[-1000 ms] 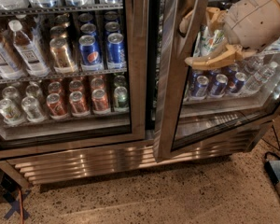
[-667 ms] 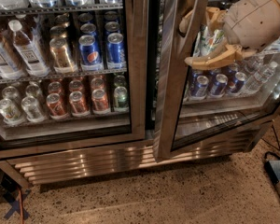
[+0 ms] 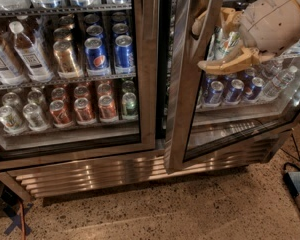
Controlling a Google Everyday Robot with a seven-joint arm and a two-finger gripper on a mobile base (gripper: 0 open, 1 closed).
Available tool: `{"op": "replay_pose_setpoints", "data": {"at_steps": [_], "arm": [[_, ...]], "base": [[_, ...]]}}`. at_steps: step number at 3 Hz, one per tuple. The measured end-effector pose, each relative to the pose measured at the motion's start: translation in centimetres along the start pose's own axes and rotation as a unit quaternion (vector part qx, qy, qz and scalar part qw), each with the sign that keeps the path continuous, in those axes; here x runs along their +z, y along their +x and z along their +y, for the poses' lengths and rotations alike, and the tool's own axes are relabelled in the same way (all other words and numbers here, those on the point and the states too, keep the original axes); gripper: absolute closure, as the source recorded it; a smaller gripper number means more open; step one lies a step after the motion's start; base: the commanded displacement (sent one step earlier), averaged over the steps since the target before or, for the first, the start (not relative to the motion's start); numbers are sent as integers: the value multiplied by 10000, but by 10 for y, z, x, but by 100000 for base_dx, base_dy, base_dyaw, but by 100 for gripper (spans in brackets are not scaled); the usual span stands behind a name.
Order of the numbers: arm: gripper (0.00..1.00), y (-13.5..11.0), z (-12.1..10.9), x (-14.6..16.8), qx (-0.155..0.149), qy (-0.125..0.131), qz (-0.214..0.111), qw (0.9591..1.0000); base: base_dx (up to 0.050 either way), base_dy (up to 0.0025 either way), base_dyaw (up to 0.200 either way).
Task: Open right fridge door
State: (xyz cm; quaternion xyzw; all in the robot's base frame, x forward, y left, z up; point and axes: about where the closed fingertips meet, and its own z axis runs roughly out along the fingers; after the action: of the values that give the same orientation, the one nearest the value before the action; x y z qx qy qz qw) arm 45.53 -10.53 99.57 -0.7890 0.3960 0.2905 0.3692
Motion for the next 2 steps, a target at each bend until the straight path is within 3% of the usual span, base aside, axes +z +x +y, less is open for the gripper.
{"op": "replay_pose_setpoints", "data": {"at_steps": [2], "arm": [[27,0,0,0,0,0,0,10000]], "base": [[0,0,0]]}}
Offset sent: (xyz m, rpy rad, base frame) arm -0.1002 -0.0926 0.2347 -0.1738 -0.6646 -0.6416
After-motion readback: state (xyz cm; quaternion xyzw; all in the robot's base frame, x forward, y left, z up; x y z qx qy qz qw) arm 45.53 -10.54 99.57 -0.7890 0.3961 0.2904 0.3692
